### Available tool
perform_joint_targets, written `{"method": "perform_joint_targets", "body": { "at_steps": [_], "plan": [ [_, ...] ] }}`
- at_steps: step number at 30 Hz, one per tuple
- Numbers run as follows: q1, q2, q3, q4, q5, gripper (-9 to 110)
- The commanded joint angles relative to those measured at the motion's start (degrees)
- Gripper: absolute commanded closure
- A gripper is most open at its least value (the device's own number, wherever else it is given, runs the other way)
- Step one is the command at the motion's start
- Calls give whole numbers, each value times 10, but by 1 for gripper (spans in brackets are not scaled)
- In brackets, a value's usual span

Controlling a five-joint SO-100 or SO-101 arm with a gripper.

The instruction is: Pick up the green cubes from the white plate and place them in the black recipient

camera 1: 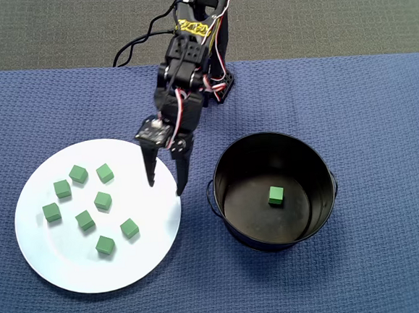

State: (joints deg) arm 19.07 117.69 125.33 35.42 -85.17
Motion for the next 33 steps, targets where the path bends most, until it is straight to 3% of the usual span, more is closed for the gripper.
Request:
{"method": "perform_joint_targets", "body": {
  "at_steps": [1, 6, 14, 26, 30, 33],
  "plan": [
    [33, -65, -73, -32, 106, 85],
    [52, -166, -200, 69, 247, 86],
    [70, -335, -374, 146, 385, 86],
    [93, -493, -504, 165, 335, 86],
    [96, -504, -510, 179, 362, 86],
    [94, -501, -480, 171, 316, 85]
  ]
}}
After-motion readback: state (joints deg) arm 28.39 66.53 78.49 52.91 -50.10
